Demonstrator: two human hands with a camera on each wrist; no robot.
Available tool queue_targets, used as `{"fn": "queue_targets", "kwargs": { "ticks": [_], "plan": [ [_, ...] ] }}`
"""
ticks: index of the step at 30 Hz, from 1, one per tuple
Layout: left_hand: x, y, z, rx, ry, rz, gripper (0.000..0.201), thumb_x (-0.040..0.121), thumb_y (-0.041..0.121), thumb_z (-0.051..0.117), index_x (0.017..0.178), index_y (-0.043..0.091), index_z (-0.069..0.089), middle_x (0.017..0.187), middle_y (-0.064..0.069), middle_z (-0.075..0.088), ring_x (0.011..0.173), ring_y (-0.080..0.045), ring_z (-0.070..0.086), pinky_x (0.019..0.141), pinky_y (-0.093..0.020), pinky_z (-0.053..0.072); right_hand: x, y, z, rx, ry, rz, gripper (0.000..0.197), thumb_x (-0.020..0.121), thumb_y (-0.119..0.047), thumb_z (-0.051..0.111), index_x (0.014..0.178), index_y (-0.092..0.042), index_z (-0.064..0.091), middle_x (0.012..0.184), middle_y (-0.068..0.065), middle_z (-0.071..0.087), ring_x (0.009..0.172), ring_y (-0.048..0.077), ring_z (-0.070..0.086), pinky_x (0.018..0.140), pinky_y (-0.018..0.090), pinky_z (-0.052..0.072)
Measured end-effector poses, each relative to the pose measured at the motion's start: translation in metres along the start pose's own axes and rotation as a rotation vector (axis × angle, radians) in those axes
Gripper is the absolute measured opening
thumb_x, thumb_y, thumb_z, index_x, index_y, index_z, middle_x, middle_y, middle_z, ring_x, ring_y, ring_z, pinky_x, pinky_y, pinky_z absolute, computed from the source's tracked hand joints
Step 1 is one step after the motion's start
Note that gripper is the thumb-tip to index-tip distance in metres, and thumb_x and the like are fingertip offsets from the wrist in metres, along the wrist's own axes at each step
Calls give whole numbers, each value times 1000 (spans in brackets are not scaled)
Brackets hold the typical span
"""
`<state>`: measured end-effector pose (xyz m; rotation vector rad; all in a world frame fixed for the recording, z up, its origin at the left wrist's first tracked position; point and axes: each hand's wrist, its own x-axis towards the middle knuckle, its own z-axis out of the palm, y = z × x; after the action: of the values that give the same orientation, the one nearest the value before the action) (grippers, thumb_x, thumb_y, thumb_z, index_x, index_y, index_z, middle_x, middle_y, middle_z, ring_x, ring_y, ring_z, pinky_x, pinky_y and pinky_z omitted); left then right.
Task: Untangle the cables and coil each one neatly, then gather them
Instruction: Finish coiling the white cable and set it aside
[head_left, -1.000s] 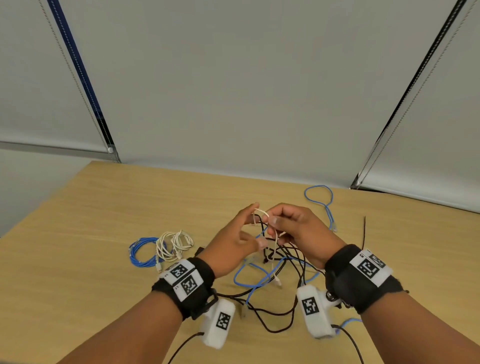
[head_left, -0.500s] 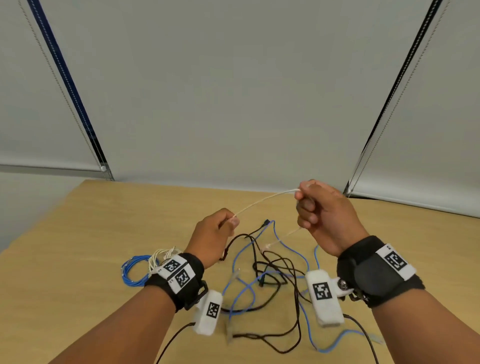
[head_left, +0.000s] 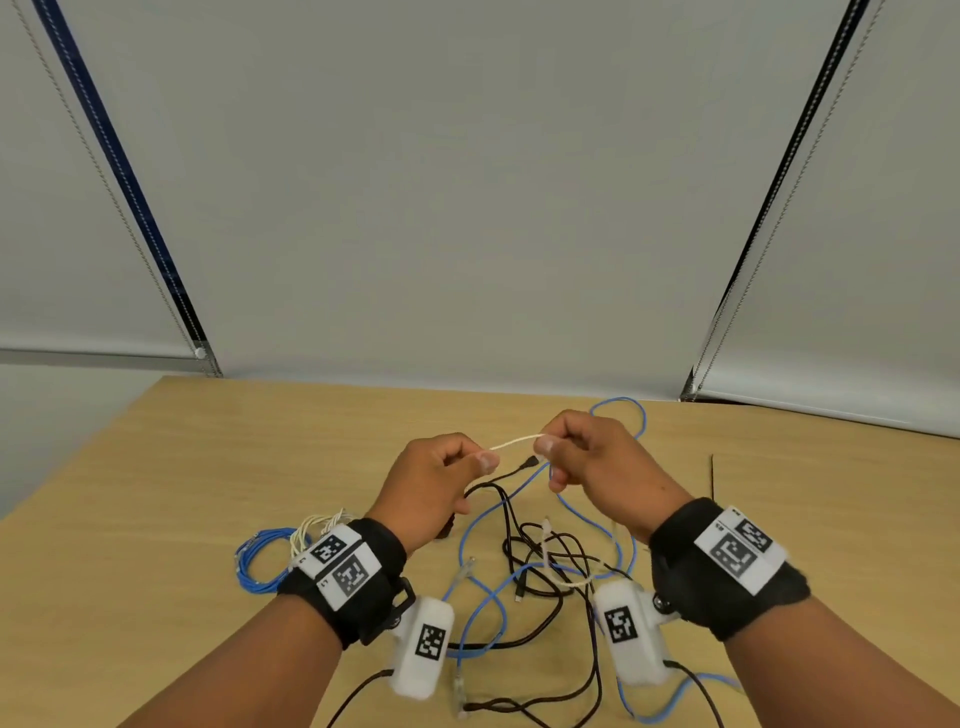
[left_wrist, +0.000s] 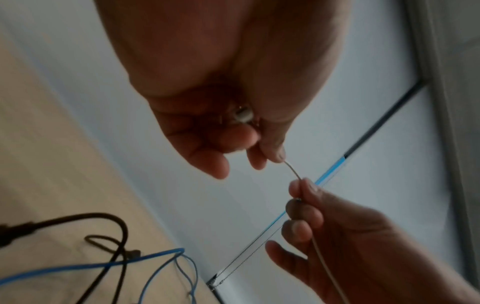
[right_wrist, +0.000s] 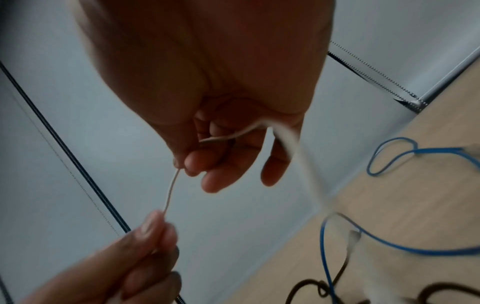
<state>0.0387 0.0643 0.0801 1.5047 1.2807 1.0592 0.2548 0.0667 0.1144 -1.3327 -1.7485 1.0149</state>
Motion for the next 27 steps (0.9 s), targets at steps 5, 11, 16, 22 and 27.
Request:
{"fn": "queue_targets", "kwargs": {
  "ticks": [5,11,16,22,27],
  "plan": [
    [-12,12,-8,-740,-217,-64,18,97,24,60,85,12,67,83,-12,69,75,-27,70,100,-60,49,5,7,-7,83,100,53,9,95,-20,63,87,-18,67,72,2,67,55,13,64,63,34,55],
    [-1,44,-20,-911,4,115,15,99,27,53,99,18,65,130,-14,69,128,-28,62,109,-48,39,-16,16,29,25,-270,68,12,100,-35,58,100,-34,70,70,-4,66,53,11,60,57,25,51],
    [-1,34,-17,-61,112,141,20,102,16,56,102,18,75,106,9,78,104,-2,70,96,-31,50,-23,-6,31,66,-355,-32,20,96,-44,57,106,-34,71,61,-10,58,54,12,49,52,20,44],
    [-15,26,0,-98,-155,82,31,107,17,44,89,13,68,62,-4,63,86,-18,74,90,-31,51,-11,-27,10,129,-105,-128,16,97,-30,57,88,-26,70,81,-8,70,60,9,61,57,26,50],
    [-19,29,5,-169,-226,69,36,108,17,40,85,9,66,70,-9,67,81,-24,74,78,-19,52,-12,-26,15,280,-33,-75,16,104,-17,50,92,-16,61,86,4,72,63,19,66,57,32,56]
  ]
}}
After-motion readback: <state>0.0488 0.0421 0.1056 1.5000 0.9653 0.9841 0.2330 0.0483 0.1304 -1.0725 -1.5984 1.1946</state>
